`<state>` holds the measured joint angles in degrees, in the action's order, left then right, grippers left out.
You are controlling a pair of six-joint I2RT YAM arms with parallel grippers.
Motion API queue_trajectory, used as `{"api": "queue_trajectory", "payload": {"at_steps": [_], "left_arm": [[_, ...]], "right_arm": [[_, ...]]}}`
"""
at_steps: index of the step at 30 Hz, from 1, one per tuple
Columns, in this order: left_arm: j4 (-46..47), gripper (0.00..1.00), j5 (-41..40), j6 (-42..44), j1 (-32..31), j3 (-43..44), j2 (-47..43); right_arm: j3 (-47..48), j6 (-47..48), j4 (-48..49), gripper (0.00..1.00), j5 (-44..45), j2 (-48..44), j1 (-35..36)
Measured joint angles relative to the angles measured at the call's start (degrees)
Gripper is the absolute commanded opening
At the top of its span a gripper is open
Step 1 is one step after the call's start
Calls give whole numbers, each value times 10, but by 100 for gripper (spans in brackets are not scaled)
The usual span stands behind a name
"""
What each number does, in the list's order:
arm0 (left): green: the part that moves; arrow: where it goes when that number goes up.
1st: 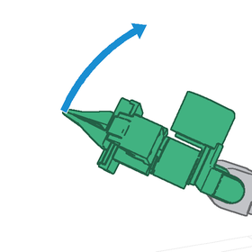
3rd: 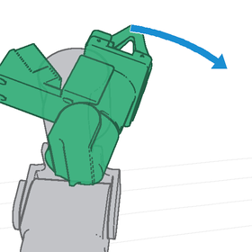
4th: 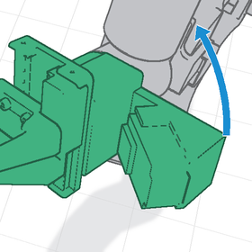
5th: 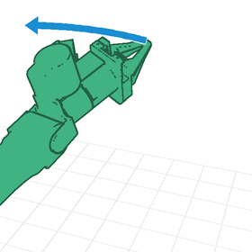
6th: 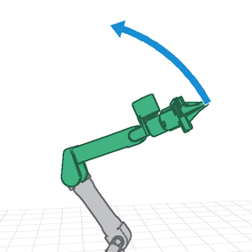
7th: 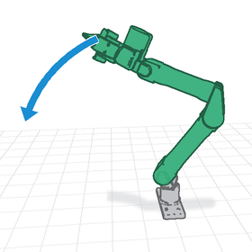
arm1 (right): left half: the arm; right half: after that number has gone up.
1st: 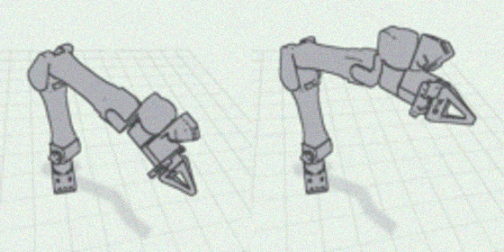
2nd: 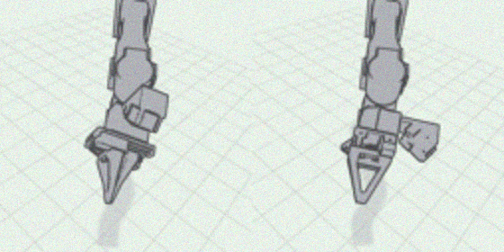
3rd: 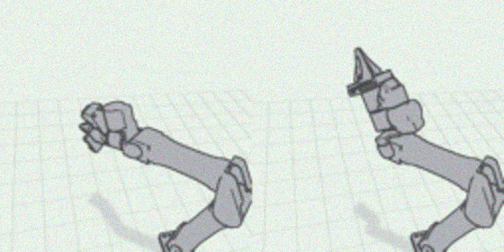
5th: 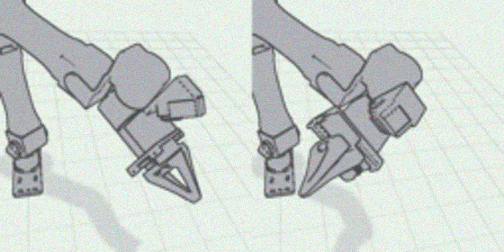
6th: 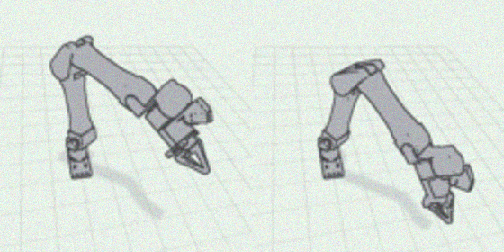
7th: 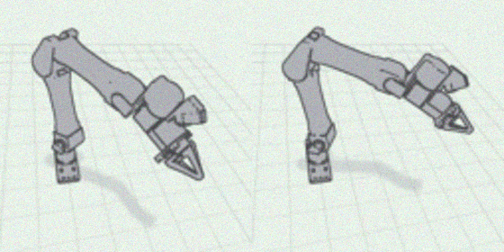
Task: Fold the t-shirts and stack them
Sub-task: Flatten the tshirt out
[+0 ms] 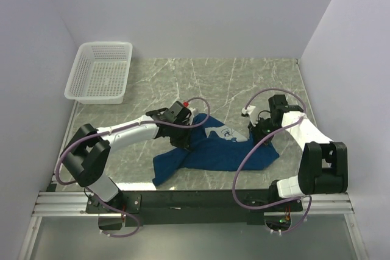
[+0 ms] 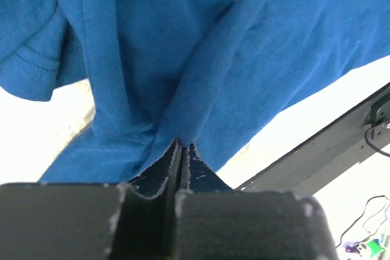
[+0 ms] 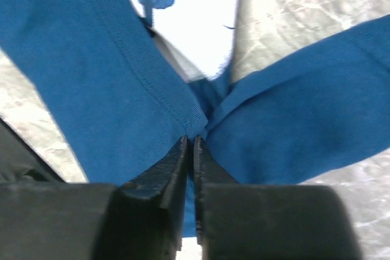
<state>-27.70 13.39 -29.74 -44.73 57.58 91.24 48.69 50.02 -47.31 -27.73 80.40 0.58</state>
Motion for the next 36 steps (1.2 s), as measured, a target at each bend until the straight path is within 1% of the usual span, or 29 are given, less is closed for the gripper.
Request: {"api": "queue_trajectory", "payload": {"at_steps": [3, 7, 10, 13, 15, 17, 18, 19, 20, 21, 22, 23, 24, 25, 26, 28, 30, 33, 36], "left_arm": [[-11, 1, -2, 1, -1, 20, -2], [-17, 1, -2, 1, -2, 37, -21], [-31, 1, -14, 4, 0, 58, -34], [-51, 1, -32, 15, 17, 110, -30], [-72, 1, -38, 21, 54, 179, -8], [-107, 1, -48, 23, 102, 300, 43], [-108, 1, -56, 23, 129, 375, 76], [-114, 0, -62, 23, 147, 440, 104], [-122, 1, -65, 21, 166, 532, 141], [-115, 1, -71, 20, 182, 614, 170], [-110, 1, -71, 16, 195, 695, 195], [-86, 1, -71, 11, 201, 749, 202], [-47, 1, -70, 5, 203, 768, 193], [-7, 1, -67, 2, 201, 756, 164], [39, 1, -64, 0, 196, 718, 119], [139, 1, -55, -2, 182, 604, 5], [196, 1, -42, 0, 167, 506, -110], [241, 1, -14, 9, 162, 410, -252], [253, 1, 23, 21, 163, 327, -331]], "right_arm": [[0, 7, -18, 1, -12, -16, 0], [10, 11, -48, 0, -32, -60, 0], [35, 5, -60, 0, -41, -89, 0], [82, -29, -59, 0, -32, -95, 0], [139, -62, -52, 0, -11, -84, 0], [237, -103, -47, 0, 19, -53, 0], [303, -125, -37, 0, 40, -31, 0], [378, -146, -36, 0, 60, -3, 0], [453, -164, -22, 0, 77, 24, 0], [531, -181, -1, 0, 97, 51, 0], [618, -198, -10, 0, 112, 80, 0], [704, -211, -3, 0, 123, 106, 1], [789, -225, 13, 0, 135, 129, 1], [840, -235, 37, 0, 145, 134, 1], [859, -241, 59, 0, 150, 122, -1], [835, -249, 89, 0, 149, 59, -5], [706, -250, 156, 0, 140, -65, -9], [488, -236, 214, 0, 91, -264, -9], [339, -209, 254, 0, 40, -397, -9]]}}
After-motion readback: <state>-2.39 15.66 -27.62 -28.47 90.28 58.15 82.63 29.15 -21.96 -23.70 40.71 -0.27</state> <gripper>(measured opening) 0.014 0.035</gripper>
